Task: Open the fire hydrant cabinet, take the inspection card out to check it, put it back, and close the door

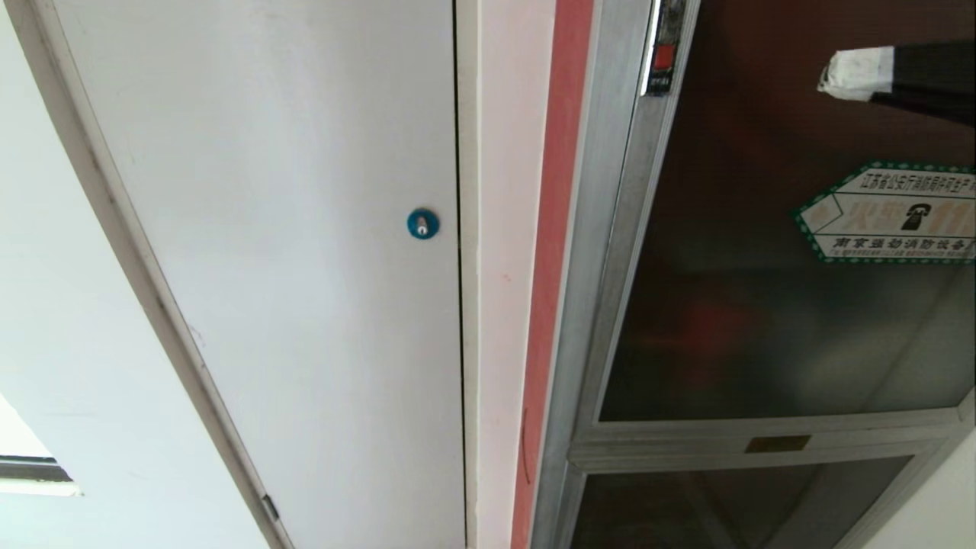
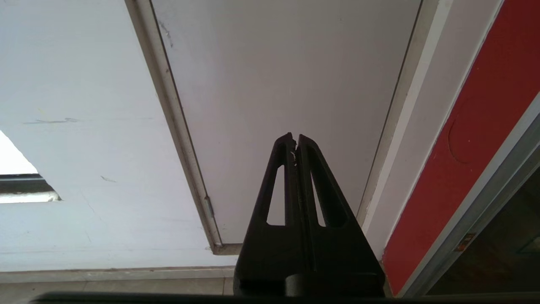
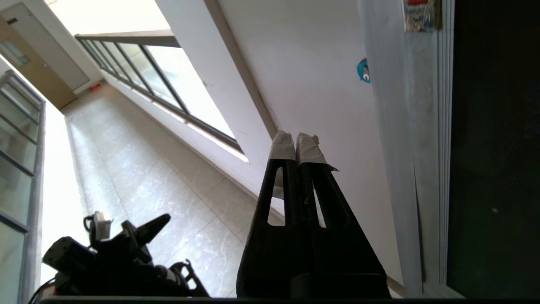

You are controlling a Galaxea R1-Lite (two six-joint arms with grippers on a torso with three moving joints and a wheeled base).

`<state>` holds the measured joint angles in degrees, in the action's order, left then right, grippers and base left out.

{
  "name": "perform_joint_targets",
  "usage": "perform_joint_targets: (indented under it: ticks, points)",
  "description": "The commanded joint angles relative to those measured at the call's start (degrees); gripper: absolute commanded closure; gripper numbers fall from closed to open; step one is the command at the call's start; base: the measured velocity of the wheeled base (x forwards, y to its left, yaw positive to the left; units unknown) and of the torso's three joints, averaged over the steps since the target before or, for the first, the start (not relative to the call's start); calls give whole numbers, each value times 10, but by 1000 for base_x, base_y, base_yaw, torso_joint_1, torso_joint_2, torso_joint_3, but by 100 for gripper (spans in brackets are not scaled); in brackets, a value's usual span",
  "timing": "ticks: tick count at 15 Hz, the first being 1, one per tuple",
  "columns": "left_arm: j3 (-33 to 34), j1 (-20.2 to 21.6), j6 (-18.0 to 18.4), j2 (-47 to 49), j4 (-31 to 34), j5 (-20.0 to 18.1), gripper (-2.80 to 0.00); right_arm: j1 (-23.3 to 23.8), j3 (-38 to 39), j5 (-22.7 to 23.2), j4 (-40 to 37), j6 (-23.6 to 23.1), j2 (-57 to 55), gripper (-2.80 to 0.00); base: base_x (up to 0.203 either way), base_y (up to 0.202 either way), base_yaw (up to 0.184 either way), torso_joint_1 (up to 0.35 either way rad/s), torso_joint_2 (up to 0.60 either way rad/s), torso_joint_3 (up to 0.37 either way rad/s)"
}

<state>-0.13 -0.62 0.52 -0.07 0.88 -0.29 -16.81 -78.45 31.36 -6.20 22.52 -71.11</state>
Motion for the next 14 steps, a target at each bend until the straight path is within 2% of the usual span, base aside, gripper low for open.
perform_joint_targets:
  ticks: [1,12,14]
  points:
    - [0,0,0,1,0,0,0,-1,-37,-5,8,0,-57,0,0,0,0,0,0,0]
    - [0,0,0,1,0,0,0,-4,-126,-9,12,0,-149,0,0,0,0,0,0,0]
    - [0,0,0,1,0,0,0,-6,-134,-24,12,-1,-157,0,0,0,0,0,0,0]
